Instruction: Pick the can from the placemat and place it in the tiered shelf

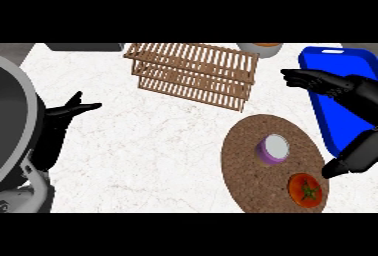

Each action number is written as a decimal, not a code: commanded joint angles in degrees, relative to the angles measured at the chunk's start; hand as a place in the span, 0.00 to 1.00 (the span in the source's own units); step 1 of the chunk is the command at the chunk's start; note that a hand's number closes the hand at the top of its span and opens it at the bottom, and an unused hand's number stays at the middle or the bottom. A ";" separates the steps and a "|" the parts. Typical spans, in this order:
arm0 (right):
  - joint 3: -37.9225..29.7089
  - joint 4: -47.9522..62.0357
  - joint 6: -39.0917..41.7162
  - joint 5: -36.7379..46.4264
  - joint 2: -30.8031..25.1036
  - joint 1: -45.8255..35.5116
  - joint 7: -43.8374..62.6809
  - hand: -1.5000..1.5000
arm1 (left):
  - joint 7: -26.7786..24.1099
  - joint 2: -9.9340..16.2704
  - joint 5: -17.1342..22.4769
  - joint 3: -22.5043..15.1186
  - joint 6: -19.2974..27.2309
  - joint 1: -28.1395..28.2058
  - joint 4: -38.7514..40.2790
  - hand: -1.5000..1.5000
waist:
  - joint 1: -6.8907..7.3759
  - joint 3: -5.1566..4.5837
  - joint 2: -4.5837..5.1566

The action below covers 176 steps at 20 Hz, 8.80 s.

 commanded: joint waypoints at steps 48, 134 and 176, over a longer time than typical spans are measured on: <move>16.19 -0.01 -5.44 72.06 9.16 6.85 -1.86 0.00 | -1.40 -8.37 -7.89 3.50 0.80 1.85 -5.94 0.50 | -0.11 0.12 0.50; 10.14 37.70 -65.24 90.83 36.66 -38.25 65.90 1.00 | -4.87 -8.01 -7.89 3.51 -0.15 -0.09 -1.55 0.50 | 2.57 0.06 1.21; 1.70 -2.57 -70.09 89.51 35.46 -17.14 65.20 0.00 | -4.51 -9.42 -8.84 4.42 2.44 6.47 -5.67 0.50 | -4.39 0.13 -1.08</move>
